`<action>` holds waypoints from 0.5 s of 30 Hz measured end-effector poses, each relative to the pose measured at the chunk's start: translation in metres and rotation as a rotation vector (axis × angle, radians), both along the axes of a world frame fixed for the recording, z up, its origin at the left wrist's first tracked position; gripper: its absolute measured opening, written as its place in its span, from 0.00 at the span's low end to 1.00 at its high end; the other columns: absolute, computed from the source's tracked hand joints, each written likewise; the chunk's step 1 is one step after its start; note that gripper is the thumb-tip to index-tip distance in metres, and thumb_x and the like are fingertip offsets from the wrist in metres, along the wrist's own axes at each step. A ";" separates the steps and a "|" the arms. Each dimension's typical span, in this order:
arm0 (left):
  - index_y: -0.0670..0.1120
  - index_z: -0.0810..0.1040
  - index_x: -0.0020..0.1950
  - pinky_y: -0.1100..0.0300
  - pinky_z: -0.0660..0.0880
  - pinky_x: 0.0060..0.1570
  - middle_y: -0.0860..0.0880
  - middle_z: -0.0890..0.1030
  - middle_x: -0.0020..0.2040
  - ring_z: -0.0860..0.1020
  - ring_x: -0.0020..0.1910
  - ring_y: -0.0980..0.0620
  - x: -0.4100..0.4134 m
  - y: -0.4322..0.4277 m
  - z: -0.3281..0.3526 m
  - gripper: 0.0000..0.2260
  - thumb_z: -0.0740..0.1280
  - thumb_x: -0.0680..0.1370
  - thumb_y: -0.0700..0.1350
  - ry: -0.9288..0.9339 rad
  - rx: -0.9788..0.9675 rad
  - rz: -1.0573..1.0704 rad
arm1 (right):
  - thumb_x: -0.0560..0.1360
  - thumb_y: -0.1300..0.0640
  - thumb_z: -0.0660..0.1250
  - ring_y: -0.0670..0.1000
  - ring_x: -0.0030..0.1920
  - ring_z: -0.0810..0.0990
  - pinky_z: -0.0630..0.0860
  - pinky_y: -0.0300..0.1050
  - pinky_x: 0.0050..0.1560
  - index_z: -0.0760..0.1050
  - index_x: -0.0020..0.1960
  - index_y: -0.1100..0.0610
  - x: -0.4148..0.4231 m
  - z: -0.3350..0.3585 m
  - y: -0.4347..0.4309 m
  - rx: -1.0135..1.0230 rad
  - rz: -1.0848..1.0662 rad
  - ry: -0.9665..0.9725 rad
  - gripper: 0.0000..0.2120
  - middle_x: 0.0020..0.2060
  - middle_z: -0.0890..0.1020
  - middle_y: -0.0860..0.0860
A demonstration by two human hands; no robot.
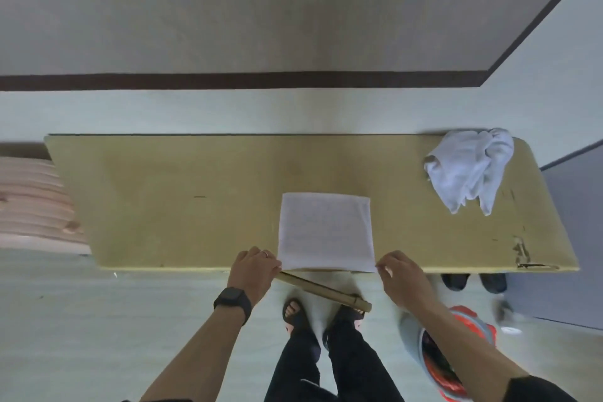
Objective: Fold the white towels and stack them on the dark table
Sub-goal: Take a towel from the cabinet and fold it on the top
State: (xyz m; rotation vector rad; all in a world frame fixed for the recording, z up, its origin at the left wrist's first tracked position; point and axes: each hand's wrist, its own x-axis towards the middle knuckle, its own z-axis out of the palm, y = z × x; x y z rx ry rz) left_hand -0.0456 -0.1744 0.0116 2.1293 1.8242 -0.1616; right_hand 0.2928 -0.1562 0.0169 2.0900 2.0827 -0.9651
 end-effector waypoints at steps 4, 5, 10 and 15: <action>0.53 0.85 0.55 0.52 0.74 0.55 0.52 0.83 0.53 0.78 0.55 0.47 0.001 -0.023 -0.010 0.09 0.65 0.81 0.48 -0.003 -0.131 -0.056 | 0.81 0.53 0.62 0.50 0.57 0.78 0.73 0.44 0.59 0.82 0.55 0.52 -0.001 -0.014 -0.021 -0.096 0.004 -0.039 0.10 0.59 0.79 0.47; 0.52 0.83 0.59 0.53 0.72 0.58 0.51 0.82 0.57 0.76 0.59 0.47 0.001 -0.020 -0.009 0.12 0.61 0.83 0.49 -0.023 -0.161 -0.058 | 0.81 0.53 0.62 0.49 0.57 0.78 0.73 0.43 0.58 0.82 0.55 0.52 -0.003 -0.016 -0.019 -0.100 -0.022 -0.022 0.10 0.58 0.79 0.47; 0.54 0.81 0.62 0.55 0.75 0.57 0.53 0.82 0.58 0.78 0.57 0.51 -0.003 0.025 -0.005 0.13 0.61 0.83 0.52 -0.270 -0.214 0.217 | 0.79 0.56 0.65 0.48 0.48 0.78 0.68 0.39 0.50 0.81 0.54 0.52 -0.018 -0.014 0.020 -0.040 -0.281 0.134 0.07 0.51 0.83 0.49; 0.54 0.82 0.55 0.59 0.75 0.50 0.53 0.83 0.46 0.80 0.47 0.53 -0.003 0.088 -0.014 0.07 0.67 0.80 0.49 -0.520 -0.185 0.509 | 0.79 0.54 0.65 0.46 0.48 0.77 0.67 0.36 0.49 0.80 0.55 0.52 -0.030 -0.022 0.074 0.025 -0.552 0.277 0.07 0.46 0.82 0.47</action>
